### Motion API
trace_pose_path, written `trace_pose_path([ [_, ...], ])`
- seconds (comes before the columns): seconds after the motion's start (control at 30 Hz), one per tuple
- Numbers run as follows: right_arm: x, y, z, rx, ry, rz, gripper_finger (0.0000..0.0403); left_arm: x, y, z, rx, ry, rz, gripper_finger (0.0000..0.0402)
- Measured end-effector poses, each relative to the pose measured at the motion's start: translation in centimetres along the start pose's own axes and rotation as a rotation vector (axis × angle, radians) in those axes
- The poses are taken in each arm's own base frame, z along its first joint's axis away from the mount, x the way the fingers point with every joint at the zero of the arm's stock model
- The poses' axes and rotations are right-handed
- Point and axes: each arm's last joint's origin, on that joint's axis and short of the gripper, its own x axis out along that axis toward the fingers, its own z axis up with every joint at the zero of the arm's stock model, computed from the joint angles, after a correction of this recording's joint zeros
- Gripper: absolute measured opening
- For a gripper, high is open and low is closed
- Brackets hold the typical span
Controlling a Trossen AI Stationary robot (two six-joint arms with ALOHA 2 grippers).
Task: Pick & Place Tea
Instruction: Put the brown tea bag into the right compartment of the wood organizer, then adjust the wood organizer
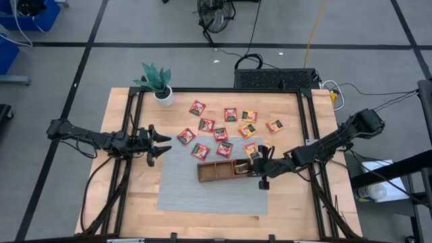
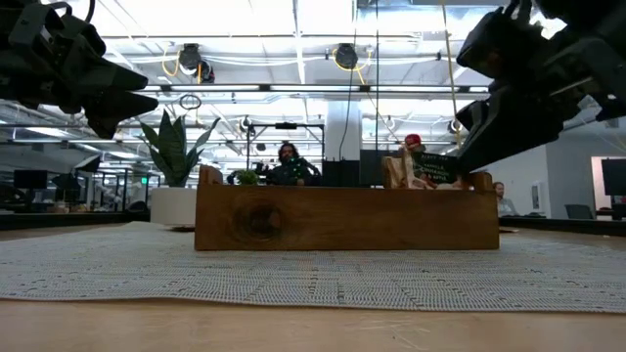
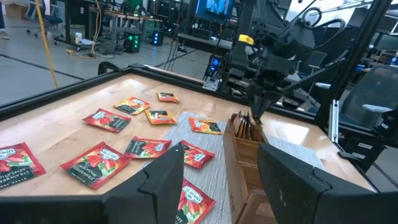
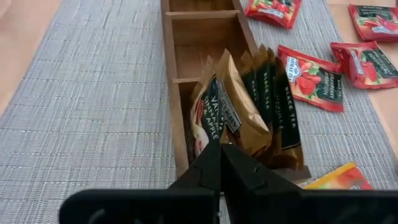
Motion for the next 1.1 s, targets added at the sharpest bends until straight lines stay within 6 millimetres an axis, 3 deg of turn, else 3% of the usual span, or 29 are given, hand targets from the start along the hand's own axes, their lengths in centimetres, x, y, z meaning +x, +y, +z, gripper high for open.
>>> trace_pose_path([
  [0.37,-0.2,0.3,0.4,-0.022,-0.026,0.083,0.0014,0.0,0.0,0.0,0.000,0.000,0.000,0.0205],
  [0.87,-1.8,-0.4,1.6,-0.136,-0.137,-0.063,0.0027,0.0,0.0,0.0,0.000,0.000,0.000,0.0205],
  [1.0,-1.8,-1.6,1.4,-0.238,-0.107,-0.271,0.0013,0.0,0.0,0.0,0.000,0.000,0.000,0.0205],
  [1.1,-1.3,-2.9,1.5,-0.255,-0.061,-0.277,0.0003,0.0,0.0,0.0,0.000,0.000,0.000,0.0205],
])
